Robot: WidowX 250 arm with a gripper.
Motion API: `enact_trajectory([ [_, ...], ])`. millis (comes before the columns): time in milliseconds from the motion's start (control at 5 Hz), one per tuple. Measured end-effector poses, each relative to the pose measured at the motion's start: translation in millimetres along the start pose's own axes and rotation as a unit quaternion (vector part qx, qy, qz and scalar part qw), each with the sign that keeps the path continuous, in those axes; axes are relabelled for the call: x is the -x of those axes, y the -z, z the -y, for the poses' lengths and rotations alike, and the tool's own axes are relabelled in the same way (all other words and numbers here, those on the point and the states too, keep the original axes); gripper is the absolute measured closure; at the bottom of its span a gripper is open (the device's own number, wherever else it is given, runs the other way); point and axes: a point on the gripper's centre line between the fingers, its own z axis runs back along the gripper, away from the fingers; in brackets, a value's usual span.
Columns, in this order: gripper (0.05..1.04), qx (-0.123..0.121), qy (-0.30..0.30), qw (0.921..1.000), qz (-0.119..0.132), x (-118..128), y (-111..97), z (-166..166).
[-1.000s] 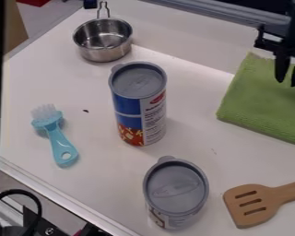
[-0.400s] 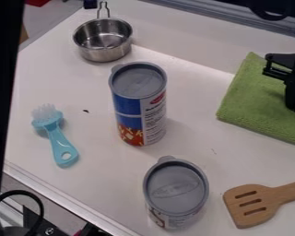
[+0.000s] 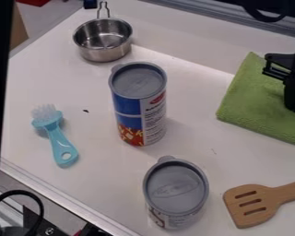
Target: Move the green object to the top of the table next to the silver pan
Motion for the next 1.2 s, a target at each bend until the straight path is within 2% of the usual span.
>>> enact_trajectory([
  [200,1.031,-0.014,0.011,0.9997,0.015,-1,0,-17],
  [800,1.031,-0.006,-0.023,0.9997,0.004,-6,-3,-103],
  [1200,1.031,-0.024,-0.016,0.9996,-0.007,-4,-7,-135],
])
